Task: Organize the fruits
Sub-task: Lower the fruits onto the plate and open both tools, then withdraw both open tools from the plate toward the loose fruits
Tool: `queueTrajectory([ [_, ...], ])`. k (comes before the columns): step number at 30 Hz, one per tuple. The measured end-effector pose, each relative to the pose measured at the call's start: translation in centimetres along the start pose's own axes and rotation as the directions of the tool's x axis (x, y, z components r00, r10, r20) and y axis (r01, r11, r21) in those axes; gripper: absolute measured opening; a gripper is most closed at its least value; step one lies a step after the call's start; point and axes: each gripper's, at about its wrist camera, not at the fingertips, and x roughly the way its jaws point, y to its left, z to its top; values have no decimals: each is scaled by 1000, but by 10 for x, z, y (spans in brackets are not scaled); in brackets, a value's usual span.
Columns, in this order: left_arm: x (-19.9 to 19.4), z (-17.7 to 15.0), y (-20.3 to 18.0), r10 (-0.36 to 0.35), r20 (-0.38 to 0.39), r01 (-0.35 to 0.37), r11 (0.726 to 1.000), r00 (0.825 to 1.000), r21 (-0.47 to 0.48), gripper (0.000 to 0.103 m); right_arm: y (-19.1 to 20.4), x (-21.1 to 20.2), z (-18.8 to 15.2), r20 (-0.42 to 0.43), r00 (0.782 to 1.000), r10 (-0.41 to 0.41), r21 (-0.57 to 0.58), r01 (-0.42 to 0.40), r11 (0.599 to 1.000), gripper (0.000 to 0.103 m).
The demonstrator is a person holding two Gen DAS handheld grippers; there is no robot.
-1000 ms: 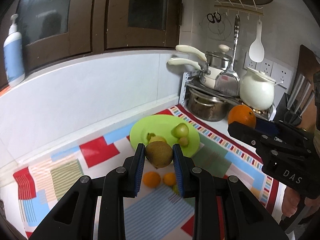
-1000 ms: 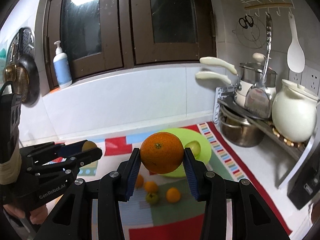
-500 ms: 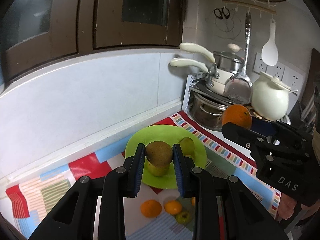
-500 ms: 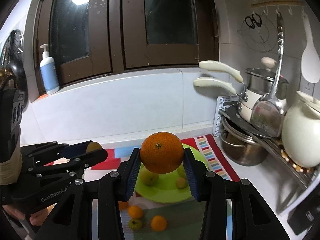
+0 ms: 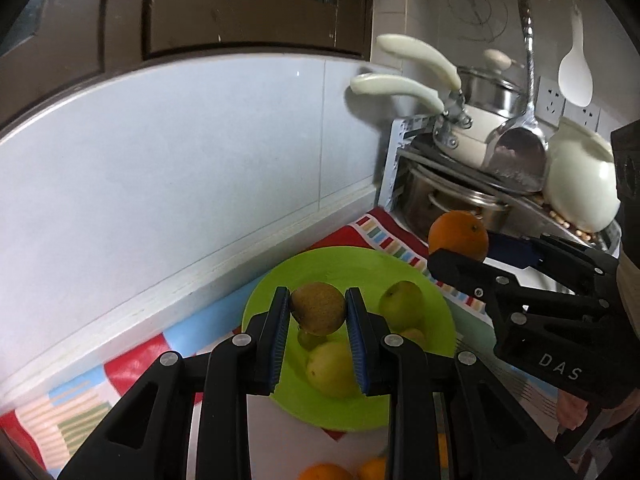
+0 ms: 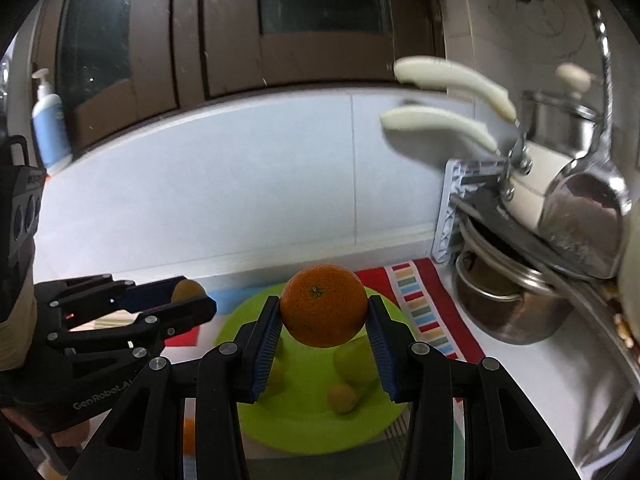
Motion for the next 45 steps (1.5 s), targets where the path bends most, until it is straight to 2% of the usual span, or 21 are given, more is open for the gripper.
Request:
queueTrajectory([
  [7, 36, 3, 8, -20, -35, 21, 1000, 999, 17, 28, -10, 38, -4, -52, 999, 4, -5, -4, 1000, 44],
  [13, 68, 4, 11, -29, -107, 34, 999, 994, 42, 28, -16, 65, -9, -94, 995, 12, -5, -13, 1000, 44],
  [19, 80, 1, 12, -44, -134, 50, 998, 990, 39, 28, -20, 77, -16, -121, 993, 13, 0, -13, 1000, 44],
  [26, 79, 1, 11, -37, -129, 42, 998, 991, 43, 29, -24, 81, -17, -128, 992, 8, 4, -7, 1000, 44],
  [31, 72, 3, 11, -25, -119, 31, 998, 993, 50, 38, -20, 76, -17, -132, 991, 12, -2, -12, 1000, 45],
  [33, 66, 3, 13, -10, -110, 15, 999, 994, 50, 38, -19, 72, -17, -129, 992, 8, -5, -9, 1000, 50],
  [45, 7, 3, 7, 30, -38, -29, 999, 999, 41, 48, -14, 24, -11, -64, 998, -24, 3, 25, 1000, 50],
])
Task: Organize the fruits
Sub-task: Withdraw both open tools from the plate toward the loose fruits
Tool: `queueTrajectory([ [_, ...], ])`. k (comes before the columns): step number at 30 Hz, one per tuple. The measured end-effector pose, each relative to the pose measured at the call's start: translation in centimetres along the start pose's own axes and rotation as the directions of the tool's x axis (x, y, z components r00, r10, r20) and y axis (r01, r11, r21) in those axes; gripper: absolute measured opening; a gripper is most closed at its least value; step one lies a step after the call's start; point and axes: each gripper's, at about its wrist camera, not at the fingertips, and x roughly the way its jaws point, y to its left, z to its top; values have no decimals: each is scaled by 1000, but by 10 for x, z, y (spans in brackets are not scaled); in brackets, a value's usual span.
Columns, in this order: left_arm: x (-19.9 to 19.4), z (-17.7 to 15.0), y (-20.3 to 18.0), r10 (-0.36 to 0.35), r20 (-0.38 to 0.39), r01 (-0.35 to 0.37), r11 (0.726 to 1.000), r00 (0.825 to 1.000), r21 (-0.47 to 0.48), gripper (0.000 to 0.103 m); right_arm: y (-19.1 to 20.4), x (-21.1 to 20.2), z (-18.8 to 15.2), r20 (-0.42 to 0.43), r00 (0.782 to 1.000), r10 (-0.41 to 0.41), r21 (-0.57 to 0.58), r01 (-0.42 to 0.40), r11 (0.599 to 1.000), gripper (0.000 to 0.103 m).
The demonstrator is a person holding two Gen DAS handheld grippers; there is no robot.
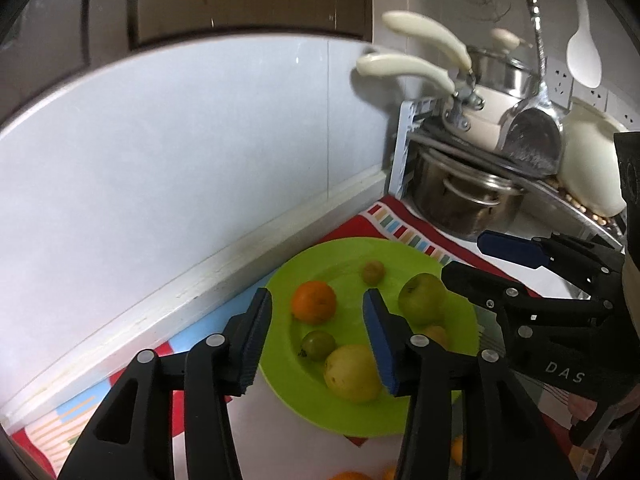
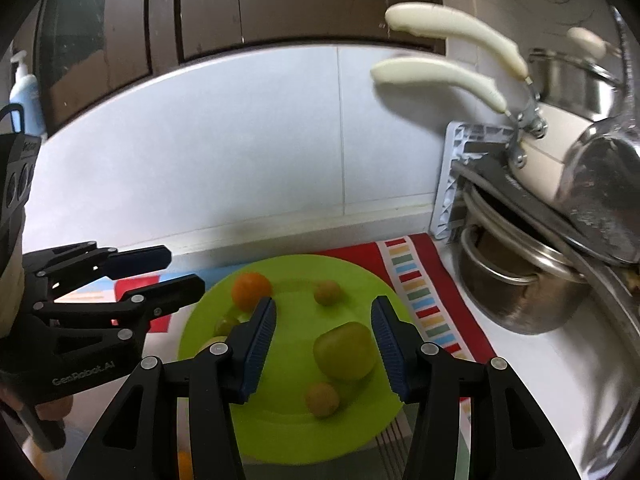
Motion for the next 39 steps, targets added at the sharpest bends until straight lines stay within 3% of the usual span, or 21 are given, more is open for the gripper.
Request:
queueTrajectory([
  [21, -111, -18, -23, 54, 117, -51, 998, 992, -21, 65, 32, -104, -13, 118, 993, 18, -19, -16, 1000, 53],
  [26, -124, -29, -27, 75, 138, -75, 997, 988, -6, 68, 34, -116, -20, 127, 992, 21, -13, -20, 1000, 53],
  [39, -119, -69, -17, 98, 78, -101, 995, 992, 28, 71, 46, -109, -52, 67, 997, -25, 32, 23, 999, 53],
])
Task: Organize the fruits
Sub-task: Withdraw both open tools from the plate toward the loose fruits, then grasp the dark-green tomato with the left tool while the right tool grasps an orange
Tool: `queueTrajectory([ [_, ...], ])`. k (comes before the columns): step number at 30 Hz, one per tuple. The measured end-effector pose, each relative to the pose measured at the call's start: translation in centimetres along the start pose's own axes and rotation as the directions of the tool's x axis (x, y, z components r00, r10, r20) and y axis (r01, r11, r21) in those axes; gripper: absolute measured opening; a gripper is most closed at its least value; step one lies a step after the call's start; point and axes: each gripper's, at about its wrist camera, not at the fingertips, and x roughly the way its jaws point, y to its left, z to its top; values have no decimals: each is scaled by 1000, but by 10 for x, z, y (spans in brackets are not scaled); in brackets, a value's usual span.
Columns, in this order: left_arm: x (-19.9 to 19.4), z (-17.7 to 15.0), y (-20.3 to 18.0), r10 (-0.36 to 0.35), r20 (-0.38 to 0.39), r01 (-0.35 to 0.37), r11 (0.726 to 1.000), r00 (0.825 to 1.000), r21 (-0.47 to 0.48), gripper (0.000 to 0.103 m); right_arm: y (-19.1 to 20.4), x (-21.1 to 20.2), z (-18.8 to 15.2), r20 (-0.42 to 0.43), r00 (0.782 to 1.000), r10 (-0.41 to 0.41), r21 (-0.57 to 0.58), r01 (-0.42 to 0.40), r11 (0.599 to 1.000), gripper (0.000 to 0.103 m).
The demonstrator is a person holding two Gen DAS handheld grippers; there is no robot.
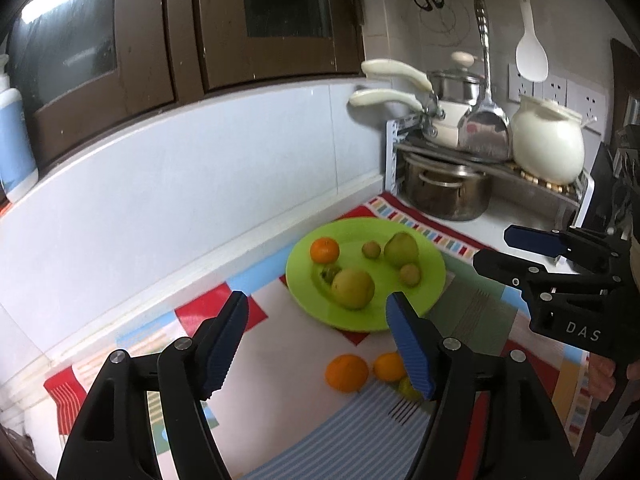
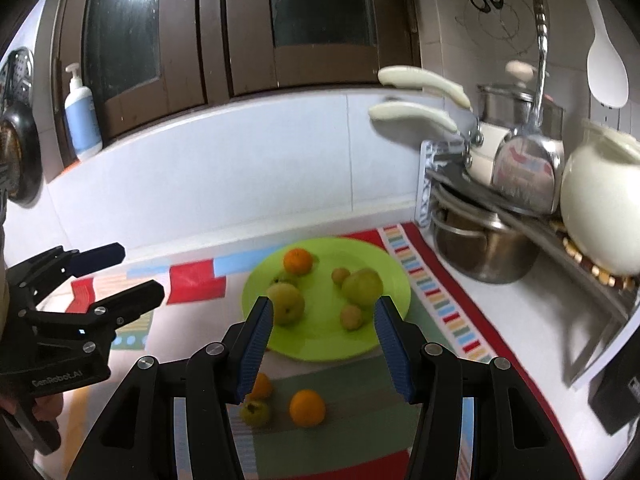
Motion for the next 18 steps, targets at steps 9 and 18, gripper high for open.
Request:
queueTrajectory([
  [9, 8, -32, -4, -26, -72, 25, 1000, 997, -12, 71, 6, 12, -30, -97, 995, -5, -25, 3, 1000, 53],
  [18, 13, -51, -25, -89, -107, 88, 996, 990, -12, 70, 8, 18, -47, -165, 985, 39, -99, -55, 994, 53],
])
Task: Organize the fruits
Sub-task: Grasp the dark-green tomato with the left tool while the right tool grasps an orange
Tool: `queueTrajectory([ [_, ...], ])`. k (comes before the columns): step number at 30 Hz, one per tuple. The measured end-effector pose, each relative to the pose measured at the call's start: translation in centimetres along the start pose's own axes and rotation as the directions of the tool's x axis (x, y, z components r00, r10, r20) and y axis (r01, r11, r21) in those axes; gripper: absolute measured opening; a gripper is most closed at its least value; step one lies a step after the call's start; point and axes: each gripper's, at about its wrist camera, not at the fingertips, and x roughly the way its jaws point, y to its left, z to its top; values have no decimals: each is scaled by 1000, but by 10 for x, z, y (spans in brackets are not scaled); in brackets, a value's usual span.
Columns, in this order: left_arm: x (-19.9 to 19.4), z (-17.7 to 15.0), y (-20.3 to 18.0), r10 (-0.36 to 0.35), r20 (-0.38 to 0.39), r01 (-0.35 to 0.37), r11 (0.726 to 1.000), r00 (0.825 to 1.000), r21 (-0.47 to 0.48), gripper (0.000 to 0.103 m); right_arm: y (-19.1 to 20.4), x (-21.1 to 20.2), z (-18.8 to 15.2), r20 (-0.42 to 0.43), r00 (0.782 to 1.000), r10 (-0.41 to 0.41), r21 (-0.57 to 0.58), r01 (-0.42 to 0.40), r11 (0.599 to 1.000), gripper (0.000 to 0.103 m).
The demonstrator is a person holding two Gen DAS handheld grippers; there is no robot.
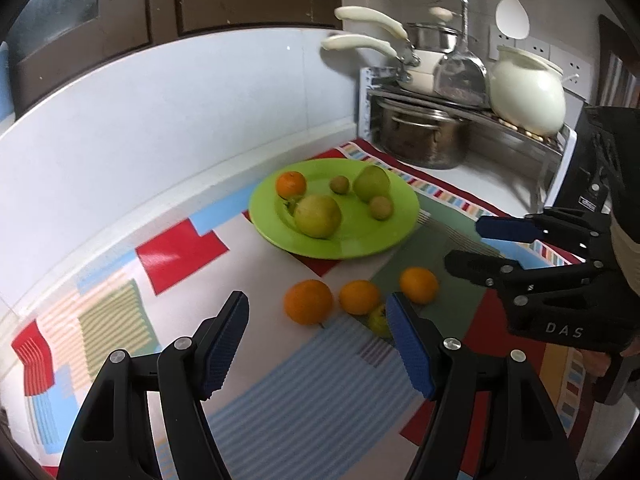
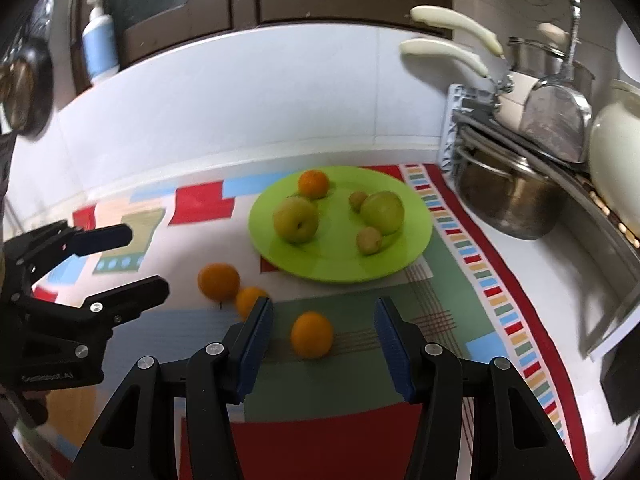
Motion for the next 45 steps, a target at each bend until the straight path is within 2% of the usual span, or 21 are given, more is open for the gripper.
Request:
queueTrajectory([
  [7, 15, -11, -15, -66, -29, 66, 998, 997, -7, 70, -4, 10, -11, -40, 998, 40, -33, -42, 999, 53],
  [19, 50, -19, -19, -158, -108, 146, 983, 982, -107, 52, -9, 35, -19, -97, 991, 96, -54, -101, 993, 53],
  [24, 61, -20, -20, -176, -136, 160, 980, 975, -120, 45, -9, 45, -21, -116, 988, 103, -62, -111, 992, 51],
  [34, 71, -19, -22, -205, -163, 184, 973, 965, -139, 44, -12, 65, -18, -144, 980, 138, -45, -146, 988, 45],
  [38, 73, -18, -22, -212, -166, 189, 971, 963, -145, 43, -13, 72, -19, -162, 973, 165, -19, -170, 985, 34],
  [40, 75, -16, -23, -212, -169, 187, 970, 962, -152, 43, -14, 70, -20, -156, 976, 154, -17, -158, 987, 34],
  [45, 82, -13, -26, -192, -190, 164, 975, 963, -153, 31, -25, 61, -24, -140, 983, 116, 23, -113, 993, 34],
])
